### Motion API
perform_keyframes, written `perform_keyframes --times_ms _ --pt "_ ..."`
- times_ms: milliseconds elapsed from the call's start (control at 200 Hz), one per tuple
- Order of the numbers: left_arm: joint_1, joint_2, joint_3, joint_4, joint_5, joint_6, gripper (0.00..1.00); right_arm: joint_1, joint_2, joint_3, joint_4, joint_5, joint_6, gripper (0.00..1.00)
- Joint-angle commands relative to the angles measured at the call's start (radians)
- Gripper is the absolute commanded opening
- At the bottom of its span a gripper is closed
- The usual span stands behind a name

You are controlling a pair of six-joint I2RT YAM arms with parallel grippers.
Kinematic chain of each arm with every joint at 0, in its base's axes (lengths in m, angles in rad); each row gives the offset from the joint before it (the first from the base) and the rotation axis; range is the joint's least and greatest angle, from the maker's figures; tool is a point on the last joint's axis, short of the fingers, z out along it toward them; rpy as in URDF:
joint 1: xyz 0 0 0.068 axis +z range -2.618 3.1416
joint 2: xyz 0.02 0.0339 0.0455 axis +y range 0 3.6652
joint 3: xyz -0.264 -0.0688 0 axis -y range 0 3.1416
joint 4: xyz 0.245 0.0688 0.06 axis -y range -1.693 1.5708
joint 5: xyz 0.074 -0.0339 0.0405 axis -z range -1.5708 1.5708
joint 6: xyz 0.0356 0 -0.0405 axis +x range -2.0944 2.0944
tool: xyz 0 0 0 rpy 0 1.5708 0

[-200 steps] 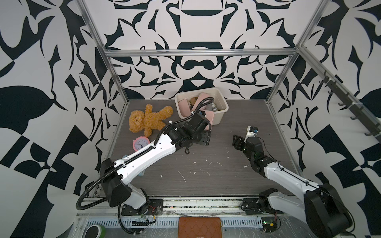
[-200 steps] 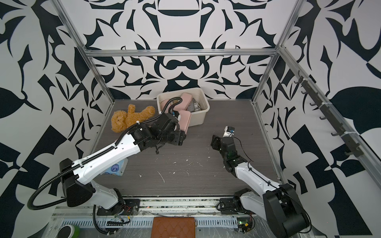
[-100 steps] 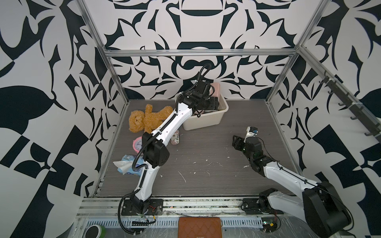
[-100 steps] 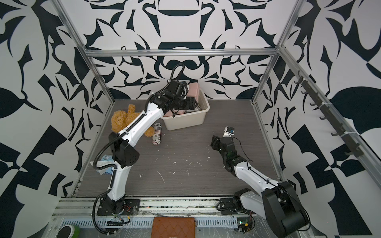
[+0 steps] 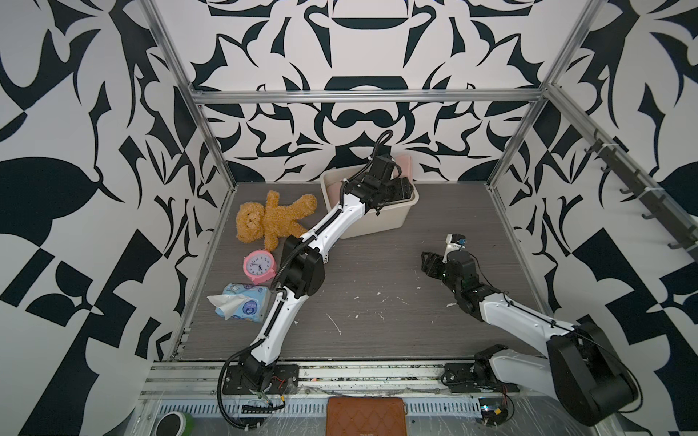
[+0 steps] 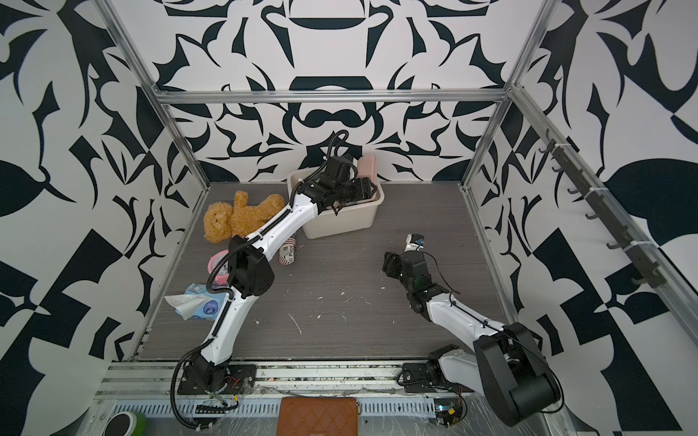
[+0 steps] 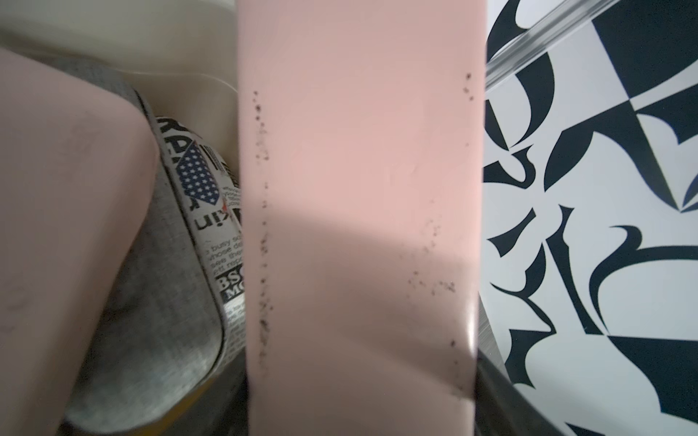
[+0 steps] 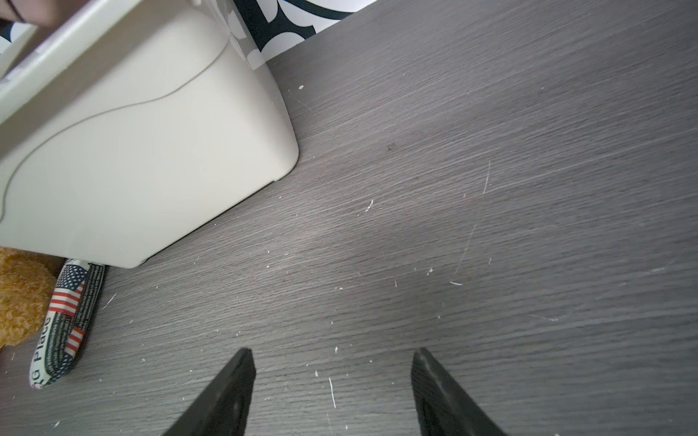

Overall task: Put the glasses cases into the storage boxes
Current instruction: Place the glasses case in the storage box.

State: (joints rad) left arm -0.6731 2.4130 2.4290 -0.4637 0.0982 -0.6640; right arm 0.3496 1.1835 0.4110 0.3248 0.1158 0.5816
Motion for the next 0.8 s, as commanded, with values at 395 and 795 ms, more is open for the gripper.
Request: perform_keyframes --times_ms 395,795 --pt "0.023 -0.045 -0.088 0.255 0.098 -0.104 0.99 0.005 0.033 0.068 0.002 -0.054 0.012 0.7" --pt "0.032 -0.517 -0.457 0.212 0.089 0.063 0.99 0.005 0.026 0.068 0.005 -0.075 0.011 0.7"
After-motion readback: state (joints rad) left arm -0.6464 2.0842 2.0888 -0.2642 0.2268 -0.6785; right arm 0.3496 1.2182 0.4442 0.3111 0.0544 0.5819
